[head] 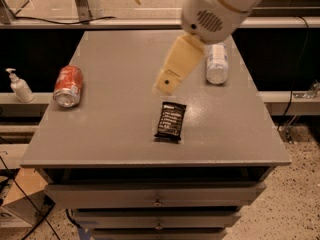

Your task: Place coke can upright

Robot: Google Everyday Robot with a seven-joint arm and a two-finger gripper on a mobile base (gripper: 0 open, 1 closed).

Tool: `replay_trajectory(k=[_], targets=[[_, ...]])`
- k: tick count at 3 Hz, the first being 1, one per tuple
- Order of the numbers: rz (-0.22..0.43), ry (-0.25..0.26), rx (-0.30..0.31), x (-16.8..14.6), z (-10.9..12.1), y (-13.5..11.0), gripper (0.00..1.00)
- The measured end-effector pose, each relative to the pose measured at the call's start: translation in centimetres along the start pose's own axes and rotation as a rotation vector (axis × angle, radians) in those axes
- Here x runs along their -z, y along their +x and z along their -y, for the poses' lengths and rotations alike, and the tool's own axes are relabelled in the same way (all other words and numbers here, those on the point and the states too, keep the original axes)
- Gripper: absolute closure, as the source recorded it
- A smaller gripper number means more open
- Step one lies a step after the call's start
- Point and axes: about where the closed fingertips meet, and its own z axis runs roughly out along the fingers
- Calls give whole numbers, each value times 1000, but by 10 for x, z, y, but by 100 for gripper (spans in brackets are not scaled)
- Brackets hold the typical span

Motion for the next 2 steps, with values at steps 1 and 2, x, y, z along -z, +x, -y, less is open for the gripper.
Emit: replay_trajectory(k=[1, 2], targets=[[-11, -15, -29, -24, -10, -39, 0], [21, -46, -81, -45, -23, -78, 0]])
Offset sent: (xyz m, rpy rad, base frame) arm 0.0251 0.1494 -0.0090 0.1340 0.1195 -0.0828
